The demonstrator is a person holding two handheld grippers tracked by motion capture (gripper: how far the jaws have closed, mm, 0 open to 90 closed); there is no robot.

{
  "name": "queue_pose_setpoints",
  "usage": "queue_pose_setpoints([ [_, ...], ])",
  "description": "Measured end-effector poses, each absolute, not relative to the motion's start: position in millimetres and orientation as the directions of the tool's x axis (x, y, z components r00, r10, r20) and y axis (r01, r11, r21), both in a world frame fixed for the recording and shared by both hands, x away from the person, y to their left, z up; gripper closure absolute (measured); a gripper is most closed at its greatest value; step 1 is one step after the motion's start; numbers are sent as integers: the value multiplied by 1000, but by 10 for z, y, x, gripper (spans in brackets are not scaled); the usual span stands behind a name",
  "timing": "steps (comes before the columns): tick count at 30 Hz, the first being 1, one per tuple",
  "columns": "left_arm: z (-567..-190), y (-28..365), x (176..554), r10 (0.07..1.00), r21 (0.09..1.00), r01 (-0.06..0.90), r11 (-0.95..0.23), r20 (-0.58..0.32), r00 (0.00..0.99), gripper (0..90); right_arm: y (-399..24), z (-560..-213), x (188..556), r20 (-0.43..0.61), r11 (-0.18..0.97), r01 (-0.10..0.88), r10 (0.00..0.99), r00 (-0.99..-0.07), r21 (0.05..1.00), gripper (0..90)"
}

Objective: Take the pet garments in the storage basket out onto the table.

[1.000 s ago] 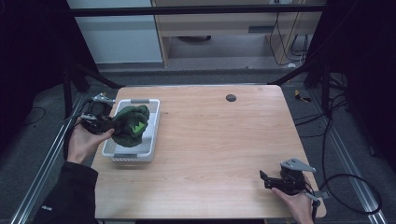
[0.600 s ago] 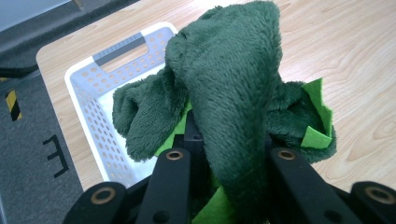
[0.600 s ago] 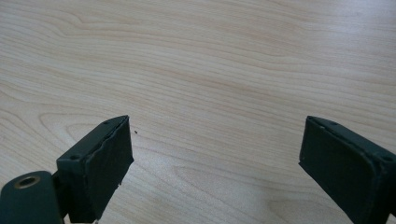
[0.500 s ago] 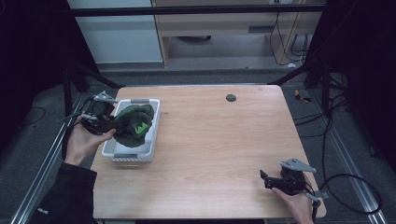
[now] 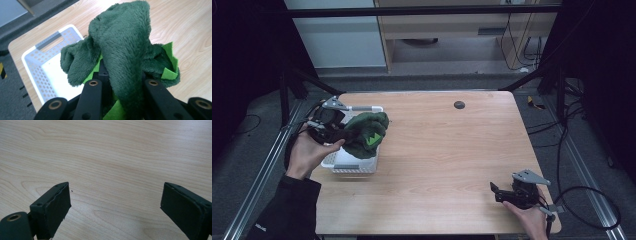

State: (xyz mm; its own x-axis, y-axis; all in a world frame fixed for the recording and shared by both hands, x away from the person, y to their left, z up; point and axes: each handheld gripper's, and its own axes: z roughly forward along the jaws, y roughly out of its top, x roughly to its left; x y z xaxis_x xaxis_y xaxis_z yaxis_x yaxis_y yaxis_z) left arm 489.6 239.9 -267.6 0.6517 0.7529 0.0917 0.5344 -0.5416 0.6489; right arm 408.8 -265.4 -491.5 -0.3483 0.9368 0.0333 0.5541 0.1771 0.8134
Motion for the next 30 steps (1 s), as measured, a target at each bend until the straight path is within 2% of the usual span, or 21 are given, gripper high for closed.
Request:
queue_pose_setpoints([
  [12,-2681,2093,4853,693,629,499,-596,89,716,765,-2656,-4909,4082,31,178,549,936,-350,817,92],
  [30,-2948,1668,4918,623,611,469,-638,51,781,763,-2668,-4902,4077,27,177,543,938,-347,821,92],
])
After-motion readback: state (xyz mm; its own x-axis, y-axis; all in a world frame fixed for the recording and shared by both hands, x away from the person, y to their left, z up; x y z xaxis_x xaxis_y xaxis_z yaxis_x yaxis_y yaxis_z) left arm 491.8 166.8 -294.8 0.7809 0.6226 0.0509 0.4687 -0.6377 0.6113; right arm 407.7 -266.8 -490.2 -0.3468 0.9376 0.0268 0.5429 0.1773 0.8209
